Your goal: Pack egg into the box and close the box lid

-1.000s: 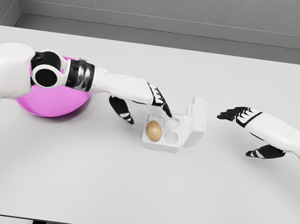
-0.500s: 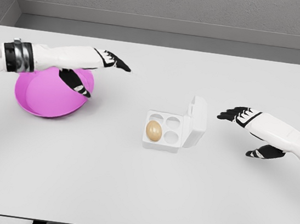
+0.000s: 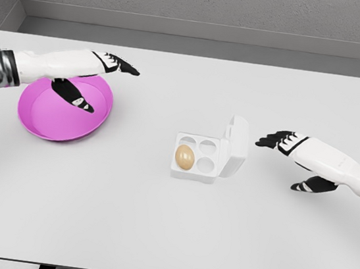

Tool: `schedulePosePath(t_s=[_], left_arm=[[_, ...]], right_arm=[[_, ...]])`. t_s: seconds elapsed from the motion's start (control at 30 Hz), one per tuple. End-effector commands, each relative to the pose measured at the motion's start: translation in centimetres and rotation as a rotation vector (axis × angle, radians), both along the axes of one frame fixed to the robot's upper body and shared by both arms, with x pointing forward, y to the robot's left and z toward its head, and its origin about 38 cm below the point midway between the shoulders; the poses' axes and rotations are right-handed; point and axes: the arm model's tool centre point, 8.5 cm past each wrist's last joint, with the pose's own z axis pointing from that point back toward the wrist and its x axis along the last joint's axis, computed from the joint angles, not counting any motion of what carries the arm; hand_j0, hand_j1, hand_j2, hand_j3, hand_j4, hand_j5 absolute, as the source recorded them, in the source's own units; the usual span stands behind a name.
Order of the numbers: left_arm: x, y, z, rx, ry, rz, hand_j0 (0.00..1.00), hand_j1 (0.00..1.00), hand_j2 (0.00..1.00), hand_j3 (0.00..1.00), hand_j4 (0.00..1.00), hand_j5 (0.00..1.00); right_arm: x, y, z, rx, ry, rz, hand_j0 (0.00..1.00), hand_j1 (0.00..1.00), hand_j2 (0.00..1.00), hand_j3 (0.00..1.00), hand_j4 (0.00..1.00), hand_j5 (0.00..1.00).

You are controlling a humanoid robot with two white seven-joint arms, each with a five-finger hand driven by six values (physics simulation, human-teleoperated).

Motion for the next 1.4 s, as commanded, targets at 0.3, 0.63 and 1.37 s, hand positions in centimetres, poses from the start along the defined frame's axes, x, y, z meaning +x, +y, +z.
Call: schedulePosePath(t_s=[0.3,0.63,1.37], left_arm=[[-0.1,2.1,1.2,0.015,-0.013,0.038,1.00,1.00,1.00,1.00,1.00,1.00],[-0.1,2.3,1.0,0.030,-0.005,0.039,1.00,1.00,1.00,1.00,1.00,1.00],[-0.2,2.7,0.7,0.029,0.005,0.048,1.00,1.00,1.00,1.00,1.00,1.00]], right_arm=[[-0.3,0.8,0.0,-0.001,0.005,0.027,1.00,1.00,1.00,1.00,1.00,1.00],[-0.5,1.2,-0.2,-0.002,0.010,0.042,1.00,1.00,1.00,1.00,1.00,1.00],[-0.3,3.1,0.1,0.009,0.004,0.096,1.00,1.00,1.00,1.00,1.00,1.00]])
